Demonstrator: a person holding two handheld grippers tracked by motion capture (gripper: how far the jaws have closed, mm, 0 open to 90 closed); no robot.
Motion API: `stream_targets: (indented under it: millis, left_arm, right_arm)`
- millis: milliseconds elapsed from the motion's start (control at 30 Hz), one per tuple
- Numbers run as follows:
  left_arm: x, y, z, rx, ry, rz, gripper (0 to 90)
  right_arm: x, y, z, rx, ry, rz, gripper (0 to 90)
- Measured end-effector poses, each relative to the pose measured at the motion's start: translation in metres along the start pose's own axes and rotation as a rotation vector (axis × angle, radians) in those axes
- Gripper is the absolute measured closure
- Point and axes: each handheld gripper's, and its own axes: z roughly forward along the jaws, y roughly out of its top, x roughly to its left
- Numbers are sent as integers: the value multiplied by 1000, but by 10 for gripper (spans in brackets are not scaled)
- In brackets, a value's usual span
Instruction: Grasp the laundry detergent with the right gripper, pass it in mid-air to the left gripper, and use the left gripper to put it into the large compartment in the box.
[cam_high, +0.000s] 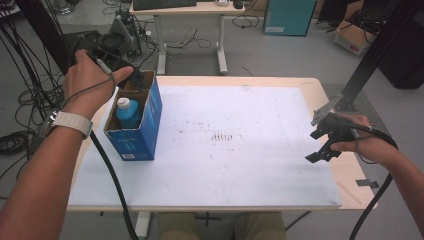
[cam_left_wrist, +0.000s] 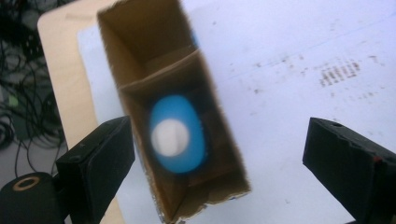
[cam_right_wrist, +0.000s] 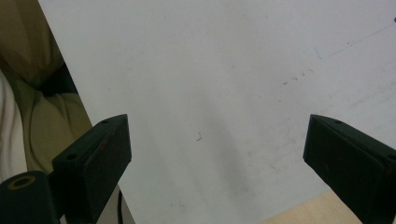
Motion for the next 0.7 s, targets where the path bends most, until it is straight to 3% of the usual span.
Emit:
stream_targets:
  millis: [167,267,367,567,633,667,700]
  left_arm:
    - [-19,7,-11,-14,-10,80,95]
    - [-28,8,-14,-17,-37,94,95]
    - [-36,10,-17,-15,-72,140,95]
    - [-51,10,-14,17,-114,246,92]
    - [-56,8,-10,12,-127,245,91]
    - [-58,8,-8,26,-135,275,92]
    - [-61,7,-6,21,-141,276,91]
  right_arm:
    - [3,2,-3,-4,-6,-4,76]
    - [3,1,-6,-7,-10,-4,77]
    - [4,0,-9,-15,-13,-4,77]
    - [6,-2,-13,-23,-15,7,77]
    - [6,-2,-13,-24,-14,4,77]
    - [7,-2,-13,-20,-14,3,77]
    - [7,-1,-13,-25,-13,2,77]
